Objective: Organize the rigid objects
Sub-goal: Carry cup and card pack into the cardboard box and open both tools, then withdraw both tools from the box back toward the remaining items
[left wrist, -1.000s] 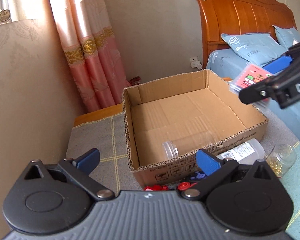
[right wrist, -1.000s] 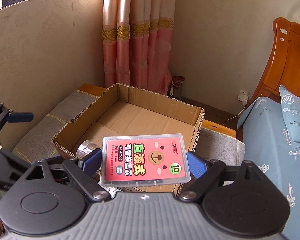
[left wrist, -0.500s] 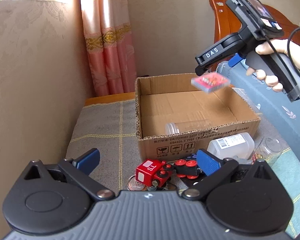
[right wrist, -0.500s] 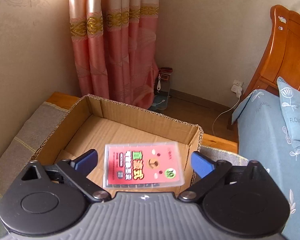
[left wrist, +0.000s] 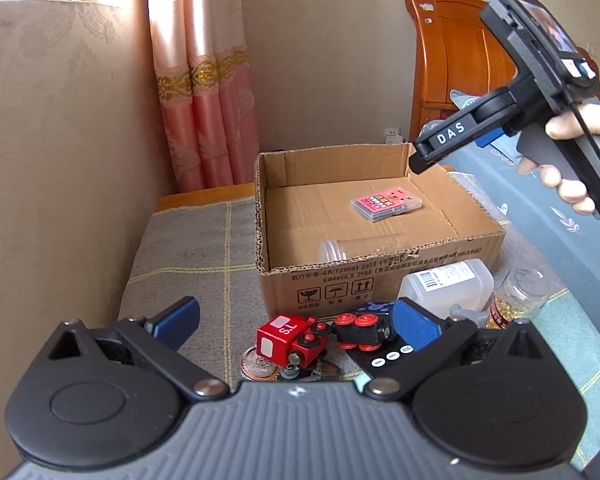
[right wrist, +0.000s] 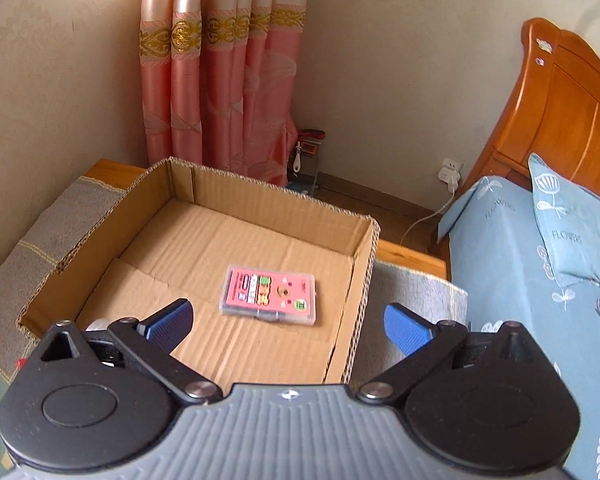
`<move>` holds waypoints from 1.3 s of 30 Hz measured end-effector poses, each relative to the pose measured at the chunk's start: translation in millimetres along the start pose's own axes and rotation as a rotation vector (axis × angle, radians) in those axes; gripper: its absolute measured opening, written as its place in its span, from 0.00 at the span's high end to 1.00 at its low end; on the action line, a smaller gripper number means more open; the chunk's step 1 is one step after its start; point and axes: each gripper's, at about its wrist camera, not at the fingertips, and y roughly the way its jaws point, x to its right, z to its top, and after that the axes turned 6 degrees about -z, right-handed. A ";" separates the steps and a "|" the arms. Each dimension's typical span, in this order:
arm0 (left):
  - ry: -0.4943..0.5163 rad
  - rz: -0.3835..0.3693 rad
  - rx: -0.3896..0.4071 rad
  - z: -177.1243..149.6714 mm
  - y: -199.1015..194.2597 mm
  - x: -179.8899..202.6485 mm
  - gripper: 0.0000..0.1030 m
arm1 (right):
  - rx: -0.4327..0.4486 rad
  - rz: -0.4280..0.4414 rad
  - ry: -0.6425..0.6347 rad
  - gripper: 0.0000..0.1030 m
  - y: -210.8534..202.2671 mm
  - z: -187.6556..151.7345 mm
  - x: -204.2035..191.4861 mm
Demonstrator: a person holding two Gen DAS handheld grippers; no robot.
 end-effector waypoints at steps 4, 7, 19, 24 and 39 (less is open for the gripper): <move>0.016 -0.008 -0.002 -1.7 -1.2 -0.6 0.01 | 0.015 0.017 0.017 0.00 -17.4 -23.0 0.8; 0.013 -0.012 -0.005 -3.5 -0.5 -1.8 0.01 | 0.031 0.042 0.033 0.00 -32.8 -42.5 0.4; -0.007 0.000 -0.015 -20.0 1.7 -10.7 0.01 | 0.091 0.064 0.154 0.00 -80.2 -132.3 -13.1; -0.001 0.006 -0.040 -28.6 5.4 -8.7 0.01 | 0.118 0.063 0.200 0.00 -92.1 -159.5 -22.0; 0.001 0.018 -0.068 -33.5 7.1 -6.0 0.01 | 0.149 0.214 0.143 0.00 -86.4 -150.8 -41.1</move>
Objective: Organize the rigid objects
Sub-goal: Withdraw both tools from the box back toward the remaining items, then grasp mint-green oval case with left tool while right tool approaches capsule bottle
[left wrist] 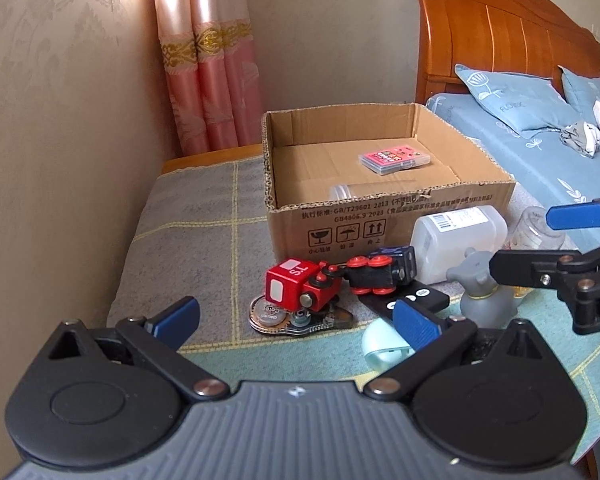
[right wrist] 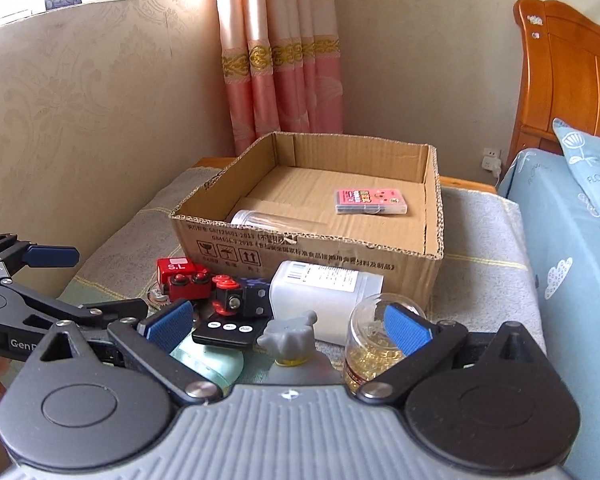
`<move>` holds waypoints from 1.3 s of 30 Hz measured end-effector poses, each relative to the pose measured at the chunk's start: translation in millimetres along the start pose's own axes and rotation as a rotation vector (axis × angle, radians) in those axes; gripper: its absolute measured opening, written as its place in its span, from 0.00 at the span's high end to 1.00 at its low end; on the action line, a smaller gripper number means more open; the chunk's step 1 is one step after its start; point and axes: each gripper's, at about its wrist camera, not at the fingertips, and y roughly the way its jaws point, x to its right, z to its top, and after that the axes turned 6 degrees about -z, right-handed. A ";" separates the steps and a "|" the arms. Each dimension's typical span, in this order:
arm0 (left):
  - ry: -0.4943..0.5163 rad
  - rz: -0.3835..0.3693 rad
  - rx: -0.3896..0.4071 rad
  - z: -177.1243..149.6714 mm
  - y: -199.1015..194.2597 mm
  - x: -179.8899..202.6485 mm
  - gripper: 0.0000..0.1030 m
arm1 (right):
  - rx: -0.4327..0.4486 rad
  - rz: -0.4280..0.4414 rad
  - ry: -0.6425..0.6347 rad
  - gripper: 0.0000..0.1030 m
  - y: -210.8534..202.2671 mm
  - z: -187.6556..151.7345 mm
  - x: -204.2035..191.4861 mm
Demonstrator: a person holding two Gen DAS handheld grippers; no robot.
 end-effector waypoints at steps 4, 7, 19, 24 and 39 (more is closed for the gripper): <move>-0.003 -0.006 -0.006 0.1 2.5 0.8 0.01 | 0.001 0.000 0.002 0.00 0.0 -0.9 7.5; 0.005 -0.014 -0.008 0.1 3.4 3.0 0.01 | -0.002 -0.034 0.011 0.00 -2.9 -3.0 16.5; 0.013 -0.076 -0.031 -6.0 16.5 6.5 0.01 | -0.129 -0.154 0.139 0.00 3.5 -41.5 74.9; 0.049 -0.124 -0.068 -15.1 26.8 14.9 0.01 | -0.183 -0.188 0.133 0.00 15.1 -64.6 79.8; 0.038 -0.149 -0.121 -41.8 68.2 39.6 0.01 | -0.176 -0.225 0.037 0.00 23.6 -86.9 70.7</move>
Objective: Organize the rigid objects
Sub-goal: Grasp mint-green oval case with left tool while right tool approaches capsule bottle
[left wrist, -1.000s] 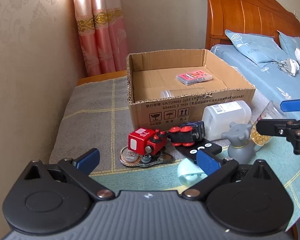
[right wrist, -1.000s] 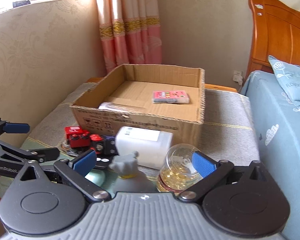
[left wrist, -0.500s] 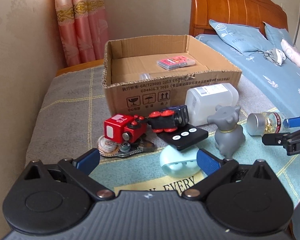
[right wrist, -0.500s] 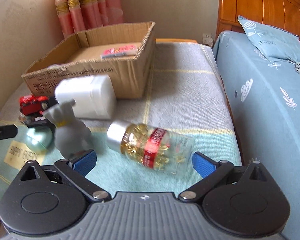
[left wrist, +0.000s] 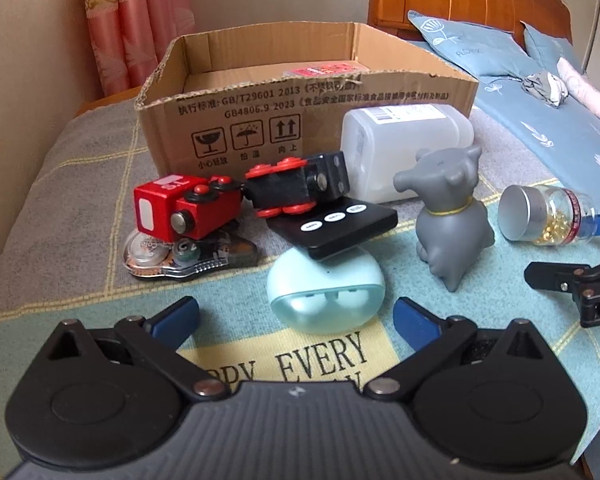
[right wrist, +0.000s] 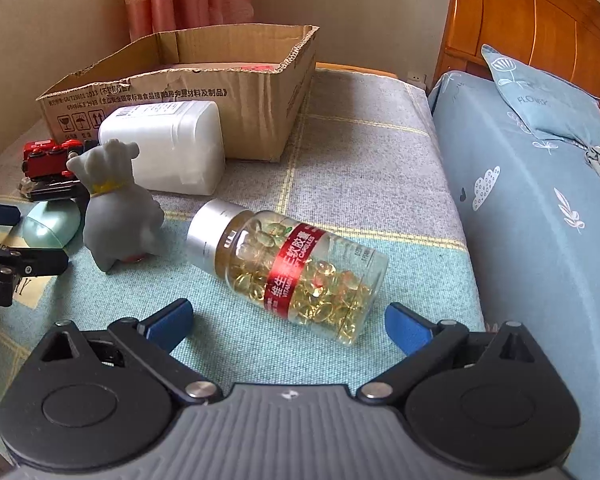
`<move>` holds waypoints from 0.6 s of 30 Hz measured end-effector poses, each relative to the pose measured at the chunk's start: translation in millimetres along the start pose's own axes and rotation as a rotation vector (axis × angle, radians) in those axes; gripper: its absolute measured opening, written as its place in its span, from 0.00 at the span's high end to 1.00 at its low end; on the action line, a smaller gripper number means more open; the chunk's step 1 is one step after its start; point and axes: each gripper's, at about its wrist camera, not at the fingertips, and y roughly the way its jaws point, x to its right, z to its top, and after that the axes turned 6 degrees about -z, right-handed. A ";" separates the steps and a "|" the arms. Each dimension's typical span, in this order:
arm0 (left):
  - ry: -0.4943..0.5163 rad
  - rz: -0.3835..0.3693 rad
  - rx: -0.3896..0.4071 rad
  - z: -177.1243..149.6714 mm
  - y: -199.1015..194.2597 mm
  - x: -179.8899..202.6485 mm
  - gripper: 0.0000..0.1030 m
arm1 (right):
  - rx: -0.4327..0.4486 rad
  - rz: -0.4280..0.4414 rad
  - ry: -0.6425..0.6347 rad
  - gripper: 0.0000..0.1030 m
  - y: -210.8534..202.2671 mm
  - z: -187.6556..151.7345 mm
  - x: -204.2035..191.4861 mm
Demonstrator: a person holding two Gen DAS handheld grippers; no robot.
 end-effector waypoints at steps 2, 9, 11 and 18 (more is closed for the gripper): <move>-0.011 0.011 0.021 -1.9 -0.5 1.3 0.01 | 0.010 0.003 -0.004 0.00 -0.4 -1.5 0.9; -0.021 0.027 0.050 -2.3 0.4 8.8 0.02 | 0.030 0.012 -0.013 0.00 0.0 -2.1 2.2; -0.008 0.020 0.056 -1.2 -0.1 13.4 0.06 | 0.034 0.013 -0.014 0.00 0.4 -2.3 2.4; 0.003 0.004 0.074 3.5 -2.3 19.2 0.34 | 0.040 0.014 -0.015 0.00 0.7 -3.5 2.6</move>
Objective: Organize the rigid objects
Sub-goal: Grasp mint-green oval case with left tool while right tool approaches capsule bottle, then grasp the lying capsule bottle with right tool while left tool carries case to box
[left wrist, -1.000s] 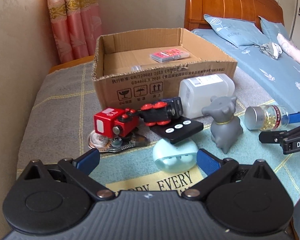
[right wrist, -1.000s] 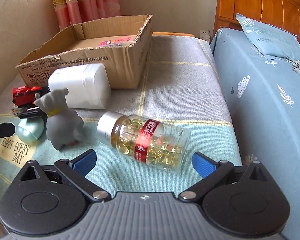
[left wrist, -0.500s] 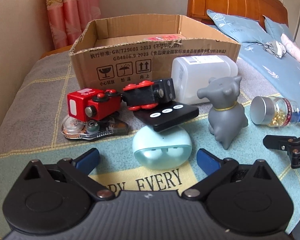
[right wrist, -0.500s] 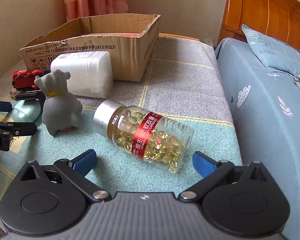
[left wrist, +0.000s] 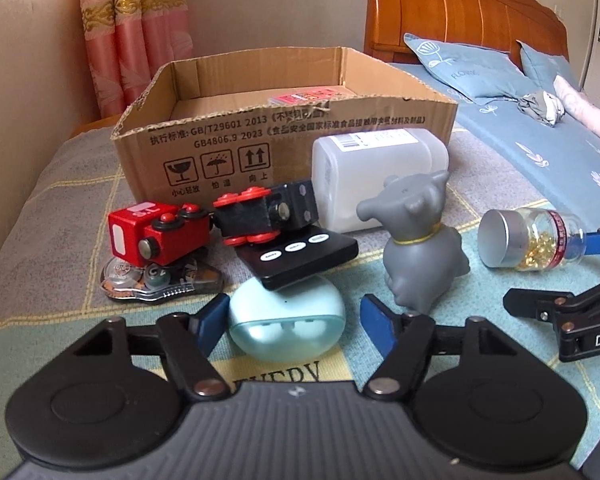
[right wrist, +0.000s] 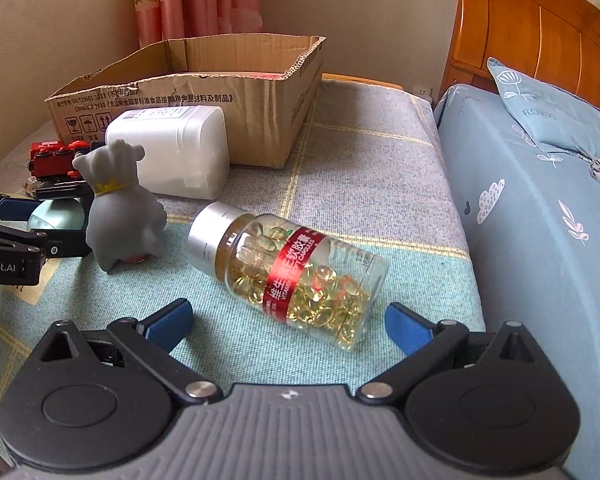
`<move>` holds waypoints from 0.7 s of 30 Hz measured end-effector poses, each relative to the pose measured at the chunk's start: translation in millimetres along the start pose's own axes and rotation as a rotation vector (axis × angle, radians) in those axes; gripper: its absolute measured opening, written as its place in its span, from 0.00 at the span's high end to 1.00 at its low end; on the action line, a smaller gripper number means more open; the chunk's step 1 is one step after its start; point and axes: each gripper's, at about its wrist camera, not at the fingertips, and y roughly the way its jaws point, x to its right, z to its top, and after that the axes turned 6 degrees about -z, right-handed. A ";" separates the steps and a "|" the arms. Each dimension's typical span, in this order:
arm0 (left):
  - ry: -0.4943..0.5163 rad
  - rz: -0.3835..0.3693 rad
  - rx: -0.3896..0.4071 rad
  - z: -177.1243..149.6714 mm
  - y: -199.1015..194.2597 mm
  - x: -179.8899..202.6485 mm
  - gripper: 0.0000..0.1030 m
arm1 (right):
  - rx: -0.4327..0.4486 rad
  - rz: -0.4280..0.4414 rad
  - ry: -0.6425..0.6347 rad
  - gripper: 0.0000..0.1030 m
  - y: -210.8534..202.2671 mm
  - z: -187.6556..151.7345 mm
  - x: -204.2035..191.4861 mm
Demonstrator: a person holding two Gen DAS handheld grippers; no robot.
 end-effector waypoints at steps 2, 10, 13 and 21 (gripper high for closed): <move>-0.001 0.001 0.003 1.0 0.3 -1.7 0.41 | -0.001 0.000 0.000 0.00 0.1 0.1 -0.1; 0.029 -0.021 -0.025 -8.3 -13.2 -10.2 0.41 | -0.020 0.009 -0.010 0.00 3.6 6.9 -4.9; 0.034 -0.016 -0.033 -12.3 -19.3 -16.7 0.41 | -0.023 0.015 -0.008 0.00 6.0 11.6 -9.3; 0.012 -0.004 -0.035 -15.5 -23.5 -27.7 0.41 | -0.036 0.059 0.052 0.00 15.4 33.0 -14.5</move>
